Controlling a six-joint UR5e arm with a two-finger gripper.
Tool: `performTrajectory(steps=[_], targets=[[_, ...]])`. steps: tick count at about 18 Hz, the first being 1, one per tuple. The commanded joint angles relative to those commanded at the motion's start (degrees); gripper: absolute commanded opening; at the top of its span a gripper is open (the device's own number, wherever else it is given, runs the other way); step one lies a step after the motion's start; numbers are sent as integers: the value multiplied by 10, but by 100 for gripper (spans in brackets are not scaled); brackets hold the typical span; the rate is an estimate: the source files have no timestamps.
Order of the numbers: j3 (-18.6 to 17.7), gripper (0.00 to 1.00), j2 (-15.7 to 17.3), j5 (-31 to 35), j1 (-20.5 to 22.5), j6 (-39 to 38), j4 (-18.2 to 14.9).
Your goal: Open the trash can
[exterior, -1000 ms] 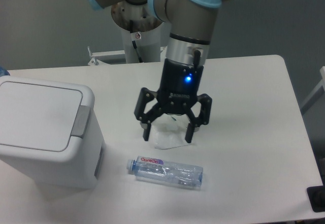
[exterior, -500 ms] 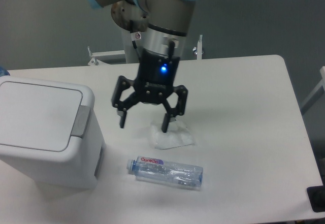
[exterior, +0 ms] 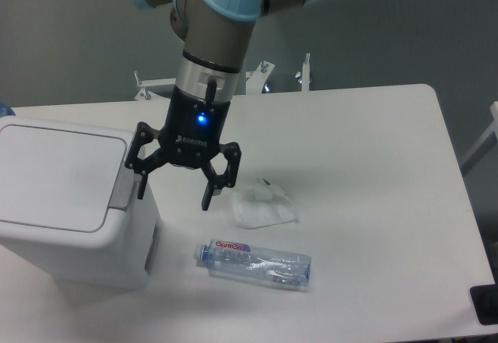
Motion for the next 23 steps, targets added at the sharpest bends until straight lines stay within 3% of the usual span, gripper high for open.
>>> performTrajectory(steps=[23], targets=[[-16, 100, 10, 0, -9, -7, -2]])
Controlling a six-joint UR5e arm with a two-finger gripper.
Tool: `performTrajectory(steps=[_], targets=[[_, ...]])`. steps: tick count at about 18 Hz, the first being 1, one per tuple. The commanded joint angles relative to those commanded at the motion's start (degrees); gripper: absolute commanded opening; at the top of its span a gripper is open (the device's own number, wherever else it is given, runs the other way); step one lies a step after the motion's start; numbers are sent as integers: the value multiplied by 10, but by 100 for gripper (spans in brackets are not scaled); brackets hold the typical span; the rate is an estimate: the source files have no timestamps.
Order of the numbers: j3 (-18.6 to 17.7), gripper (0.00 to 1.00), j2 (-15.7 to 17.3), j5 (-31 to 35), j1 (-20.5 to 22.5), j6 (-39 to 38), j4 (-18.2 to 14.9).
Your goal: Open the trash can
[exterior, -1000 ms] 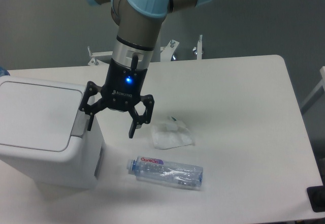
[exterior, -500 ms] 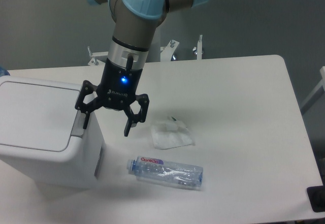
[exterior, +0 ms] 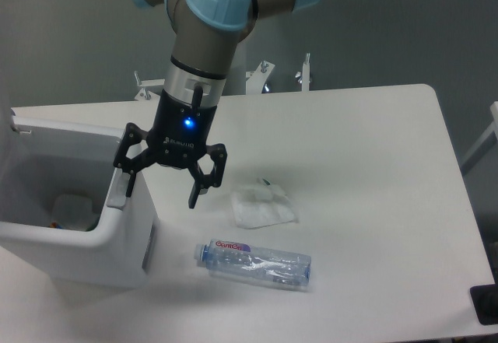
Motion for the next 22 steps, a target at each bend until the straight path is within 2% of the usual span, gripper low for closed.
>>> performTrajectory(steps=[5, 7, 11, 17, 19, 22], targets=[[19, 100, 0, 0, 3, 8, 2], [32, 100, -3, 0, 21, 10, 4], [44, 100, -24, 0, 78, 70, 4], [26, 100, -34, 2, 184, 187, 0], [11, 100, -38, 31, 221, 233, 0], [-5, 100, -47, 104, 254, 320, 0]])
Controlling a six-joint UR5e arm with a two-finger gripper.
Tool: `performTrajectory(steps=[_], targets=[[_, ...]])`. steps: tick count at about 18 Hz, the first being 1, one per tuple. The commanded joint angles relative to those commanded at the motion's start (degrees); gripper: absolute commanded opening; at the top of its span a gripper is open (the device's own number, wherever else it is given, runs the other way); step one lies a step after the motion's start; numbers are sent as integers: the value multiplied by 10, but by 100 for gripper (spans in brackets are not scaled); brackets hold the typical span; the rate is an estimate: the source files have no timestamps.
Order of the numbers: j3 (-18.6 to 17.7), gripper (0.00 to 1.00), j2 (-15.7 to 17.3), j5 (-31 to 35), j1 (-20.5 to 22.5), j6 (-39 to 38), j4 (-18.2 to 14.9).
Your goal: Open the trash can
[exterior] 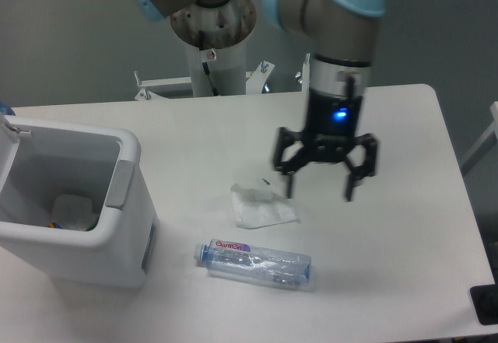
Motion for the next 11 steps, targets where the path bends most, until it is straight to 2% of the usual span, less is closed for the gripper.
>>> performTrajectory(steps=[2, 5, 9, 11], targets=[[-7, 100, -18, 38, 14, 60, -2], [-17, 100, -22, 91, 26, 111, -3], [-21, 100, -33, 113, 34, 137, -6], [-26, 100, -32, 132, 27, 136, -28]])
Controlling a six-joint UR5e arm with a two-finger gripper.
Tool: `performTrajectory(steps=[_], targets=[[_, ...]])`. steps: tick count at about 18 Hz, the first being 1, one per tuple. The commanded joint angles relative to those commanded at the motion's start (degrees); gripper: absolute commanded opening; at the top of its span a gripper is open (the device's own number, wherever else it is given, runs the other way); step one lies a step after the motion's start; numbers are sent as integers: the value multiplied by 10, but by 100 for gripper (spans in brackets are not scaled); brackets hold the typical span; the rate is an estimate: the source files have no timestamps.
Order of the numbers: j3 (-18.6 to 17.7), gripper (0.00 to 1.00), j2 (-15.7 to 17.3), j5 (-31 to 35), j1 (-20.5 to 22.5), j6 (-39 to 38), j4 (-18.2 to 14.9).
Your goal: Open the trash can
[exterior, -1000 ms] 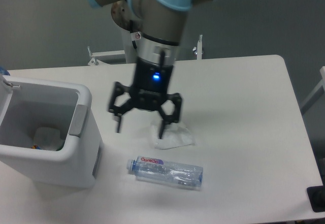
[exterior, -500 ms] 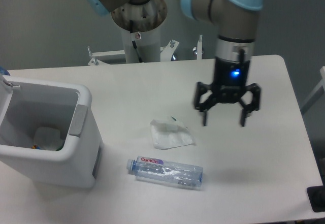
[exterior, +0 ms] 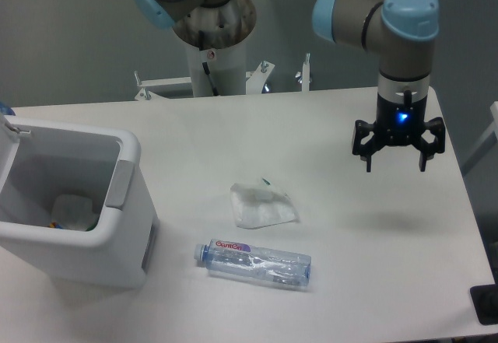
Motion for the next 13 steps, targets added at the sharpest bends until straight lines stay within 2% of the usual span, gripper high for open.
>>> performTrajectory(steps=[2, 4, 7, 13], targets=[[3, 100, 4, 5, -18, 1, -18], [2, 100, 6, 11, -46, 0, -21], [-1, 100, 9, 73, -100, 0, -36], [3, 100, 0, 92, -102, 2, -34]])
